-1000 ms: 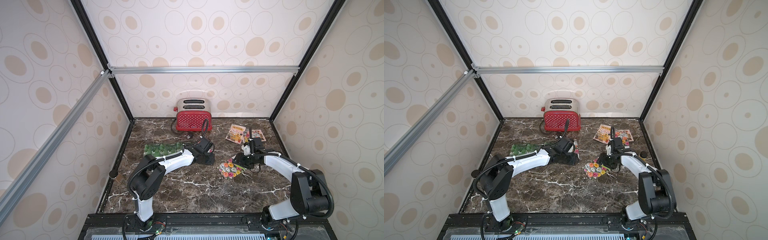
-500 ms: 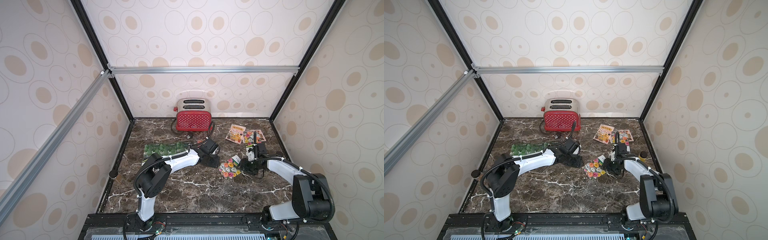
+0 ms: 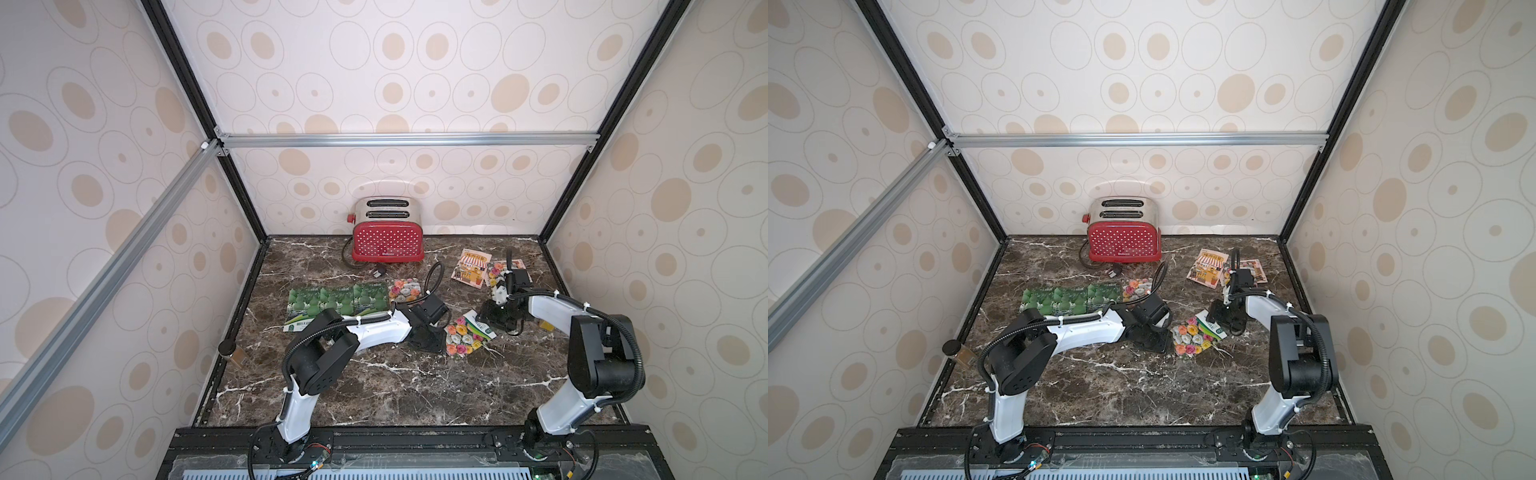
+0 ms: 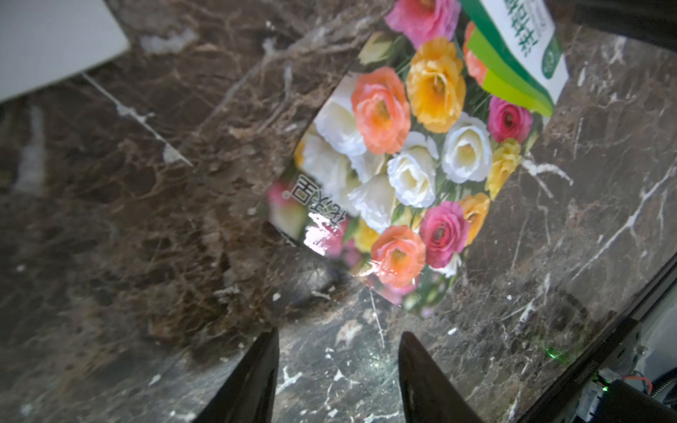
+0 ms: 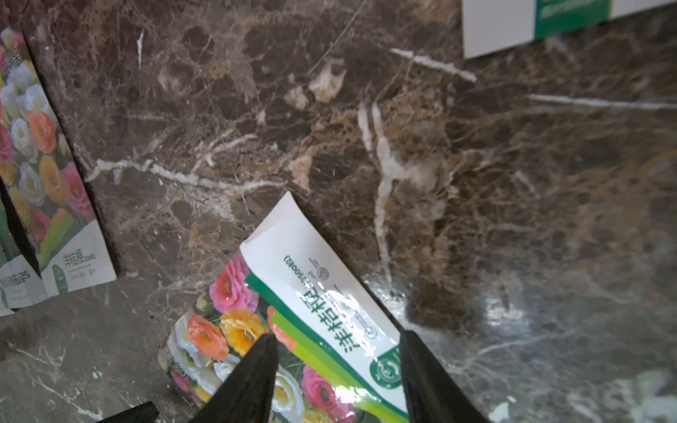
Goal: Arrange the seed packets in a row
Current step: Pick up the seed packet from the center of the board.
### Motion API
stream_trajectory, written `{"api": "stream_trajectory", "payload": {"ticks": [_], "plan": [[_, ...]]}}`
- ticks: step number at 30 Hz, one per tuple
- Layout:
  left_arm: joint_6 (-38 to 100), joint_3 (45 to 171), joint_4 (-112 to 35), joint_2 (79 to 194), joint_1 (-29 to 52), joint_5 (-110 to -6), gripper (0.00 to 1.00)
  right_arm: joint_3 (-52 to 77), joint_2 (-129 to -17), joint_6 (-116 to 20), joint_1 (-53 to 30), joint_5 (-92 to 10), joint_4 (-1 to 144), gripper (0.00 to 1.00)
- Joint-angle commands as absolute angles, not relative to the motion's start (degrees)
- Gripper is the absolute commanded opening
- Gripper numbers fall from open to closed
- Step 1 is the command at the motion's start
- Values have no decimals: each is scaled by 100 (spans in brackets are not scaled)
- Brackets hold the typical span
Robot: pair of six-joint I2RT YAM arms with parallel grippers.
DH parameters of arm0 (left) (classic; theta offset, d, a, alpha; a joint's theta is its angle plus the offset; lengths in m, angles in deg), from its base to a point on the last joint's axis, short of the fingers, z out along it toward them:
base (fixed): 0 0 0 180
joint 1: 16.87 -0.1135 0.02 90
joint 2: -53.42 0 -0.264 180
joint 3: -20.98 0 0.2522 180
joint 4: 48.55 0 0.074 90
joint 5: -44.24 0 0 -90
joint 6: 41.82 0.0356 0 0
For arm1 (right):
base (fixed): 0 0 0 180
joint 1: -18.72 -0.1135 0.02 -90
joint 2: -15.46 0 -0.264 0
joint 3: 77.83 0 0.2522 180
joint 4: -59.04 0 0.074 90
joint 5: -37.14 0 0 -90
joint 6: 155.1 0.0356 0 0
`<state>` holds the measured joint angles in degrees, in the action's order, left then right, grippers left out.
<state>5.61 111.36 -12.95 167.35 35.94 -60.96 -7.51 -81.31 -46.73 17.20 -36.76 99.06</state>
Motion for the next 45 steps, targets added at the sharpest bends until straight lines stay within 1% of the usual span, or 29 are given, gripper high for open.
{"api": "stream_trajectory", "payload": {"ticks": [1,9,15,19,23,27,32,38,45], "plan": [[448,11153,-1277,16917,3613,-5995,54,-593,-8334,-4821,1741,-3858,9971,57],[360,11492,-1552,17476,3614,-6071,53,-605,-8584,-4841,1740,-3722,9830,57],[349,11820,-1580,17898,3612,-6093,53,-1082,-8385,-4708,1741,-3536,9824,56],[419,12129,-1501,18228,3595,-6090,52,-1610,-8071,-4557,1736,-3175,9737,56],[497,12291,-1469,18329,3516,-5990,52,-2056,-7471,-4419,1724,-2983,9785,55],[633,12477,-1333,18377,3388,-5833,51,-2132,-6894,-4413,1722,-3017,10164,55],[744,12603,-1251,18392,3212,-5696,51,-2082,-6542,-4433,1715,-2973,10577,56],[912,12829,-1150,18443,3135,-5696,51,-2257,-6737,-4361,1714,-2777,10279,54],[938,12904,-1137,18534,3117,-5734,51,-2320,-6877,-4365,1711,-2912,10239,54]]}}
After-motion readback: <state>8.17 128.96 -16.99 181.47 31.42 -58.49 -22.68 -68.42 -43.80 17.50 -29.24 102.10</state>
